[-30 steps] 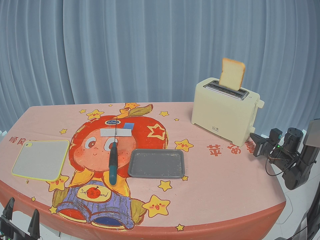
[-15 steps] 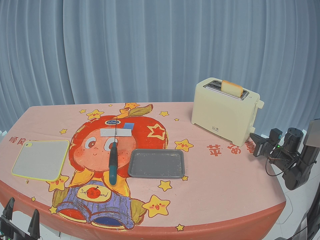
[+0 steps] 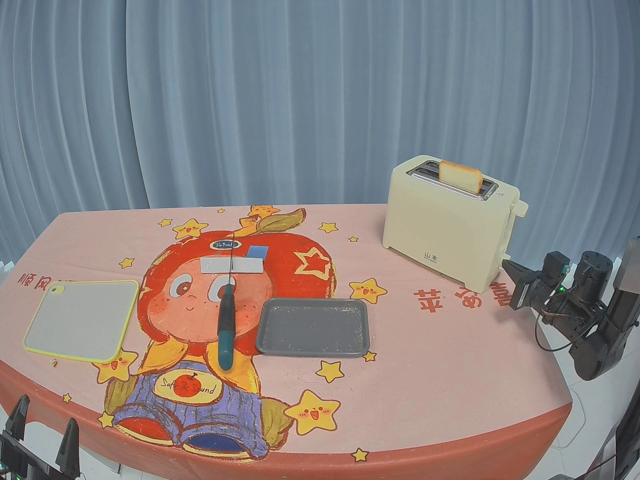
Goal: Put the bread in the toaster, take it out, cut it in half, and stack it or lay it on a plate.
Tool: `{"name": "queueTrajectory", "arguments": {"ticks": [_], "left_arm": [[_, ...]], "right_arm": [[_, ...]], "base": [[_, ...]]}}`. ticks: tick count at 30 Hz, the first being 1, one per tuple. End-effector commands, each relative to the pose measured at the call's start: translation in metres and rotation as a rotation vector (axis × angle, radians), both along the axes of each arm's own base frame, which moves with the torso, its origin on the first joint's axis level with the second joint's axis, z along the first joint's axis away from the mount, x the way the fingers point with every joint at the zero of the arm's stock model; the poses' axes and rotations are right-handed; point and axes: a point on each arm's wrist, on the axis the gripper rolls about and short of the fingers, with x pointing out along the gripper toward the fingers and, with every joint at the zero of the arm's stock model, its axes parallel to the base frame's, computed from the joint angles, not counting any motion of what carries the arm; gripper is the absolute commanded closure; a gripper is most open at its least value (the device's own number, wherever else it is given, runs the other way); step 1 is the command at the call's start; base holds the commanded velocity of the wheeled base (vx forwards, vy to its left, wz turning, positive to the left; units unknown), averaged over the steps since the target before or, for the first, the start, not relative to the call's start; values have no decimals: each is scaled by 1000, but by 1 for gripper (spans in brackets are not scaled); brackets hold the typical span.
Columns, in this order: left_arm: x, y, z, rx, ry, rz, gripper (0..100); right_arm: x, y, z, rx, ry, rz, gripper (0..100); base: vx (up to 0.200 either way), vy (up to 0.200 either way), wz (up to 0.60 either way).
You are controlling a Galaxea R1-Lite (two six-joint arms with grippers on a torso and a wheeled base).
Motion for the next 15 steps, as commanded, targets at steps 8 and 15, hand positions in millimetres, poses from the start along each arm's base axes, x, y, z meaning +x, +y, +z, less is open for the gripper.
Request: {"name": "queueTrajectory", "arguments": {"ticks": [8,15], "left_arm": [[1,0,-5,0,16,2,0],[1,0,-5,0,16,1,0]], "right_arm": [[-12,10,19,4,-57,40,100],[-27,23,25,1,-60,94,100]], "base": [[0,0,0],[0,0,0]]}}
